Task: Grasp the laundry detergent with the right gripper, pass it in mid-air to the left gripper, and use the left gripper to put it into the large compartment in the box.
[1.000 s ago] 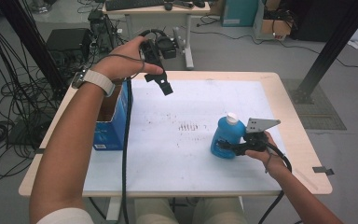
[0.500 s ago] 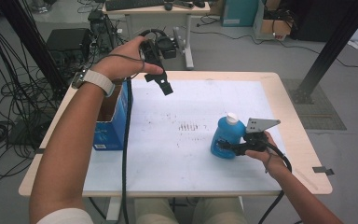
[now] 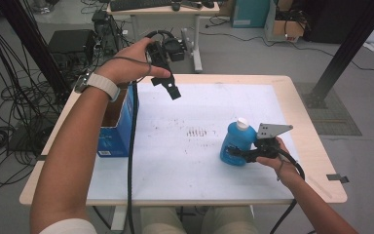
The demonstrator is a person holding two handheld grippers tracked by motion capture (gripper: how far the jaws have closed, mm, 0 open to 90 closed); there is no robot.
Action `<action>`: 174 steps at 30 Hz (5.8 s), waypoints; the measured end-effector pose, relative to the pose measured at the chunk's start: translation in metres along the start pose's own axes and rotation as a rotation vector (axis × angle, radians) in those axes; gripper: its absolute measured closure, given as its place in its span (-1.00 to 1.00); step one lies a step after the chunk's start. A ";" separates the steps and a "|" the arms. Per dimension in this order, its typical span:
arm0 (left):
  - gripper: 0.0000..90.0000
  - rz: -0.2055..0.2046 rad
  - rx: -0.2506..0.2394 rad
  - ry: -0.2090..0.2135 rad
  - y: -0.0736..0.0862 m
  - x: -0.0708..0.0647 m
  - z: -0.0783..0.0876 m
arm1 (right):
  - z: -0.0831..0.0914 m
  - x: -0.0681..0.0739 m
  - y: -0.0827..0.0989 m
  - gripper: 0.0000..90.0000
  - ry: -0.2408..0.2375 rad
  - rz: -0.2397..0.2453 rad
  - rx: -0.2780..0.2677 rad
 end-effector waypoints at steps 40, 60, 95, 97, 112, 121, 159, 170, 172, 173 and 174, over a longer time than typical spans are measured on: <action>-0.75 0.003 -0.016 0.005 -0.002 0.000 -0.003 | -0.001 -0.002 0.000 -0.04 -0.011 0.022 -0.013; -0.75 0.004 -0.022 0.002 0.000 0.000 -0.003 | -0.001 -0.002 0.001 -0.04 -0.006 0.014 -0.017; -0.75 0.002 -0.006 -0.013 0.001 -0.004 0.005 | -0.001 -0.002 0.000 -0.04 -0.015 0.029 -0.010; -0.75 0.008 -0.008 -0.014 0.002 -0.005 0.006 | -0.001 -0.001 0.000 -0.04 -0.007 0.015 -0.007; -0.76 0.005 -0.025 -0.029 0.004 -0.011 0.012 | -0.001 0.000 -0.002 -0.03 -0.007 -0.004 -0.007; -0.78 0.006 -0.061 -0.037 0.003 -0.024 0.021 | 0.005 -0.001 -0.019 -0.04 -0.012 -0.025 -0.025; -0.83 -0.124 -0.073 -0.035 -0.026 -0.097 0.056 | 0.015 0.022 -0.086 -0.04 -0.234 -0.025 0.024; -0.84 -0.178 -0.058 -0.009 -0.040 -0.115 0.051 | 0.007 0.029 -0.099 -0.04 -0.293 0.017 0.026; -0.84 -0.179 -0.058 0.005 -0.041 -0.116 0.049 | 0.006 0.030 -0.102 -0.04 -0.299 0.023 0.025; -0.83 -0.179 -0.054 0.006 -0.042 -0.116 0.048 | 0.005 0.030 -0.104 -0.04 -0.305 0.027 0.025; -0.83 -0.181 -0.051 0.007 -0.043 -0.116 0.048 | 0.004 0.031 -0.105 -0.04 -0.307 0.037 0.023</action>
Point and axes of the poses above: each handheld gripper's, and its own axes: z roughly backward along the jaws, y roughly out of its underside, x roughly to its left, the point moved 1 cm from there along -z, roughly forward along the jaws, and after that the axes turned 9 degrees about -x, right-handed, at the moved point
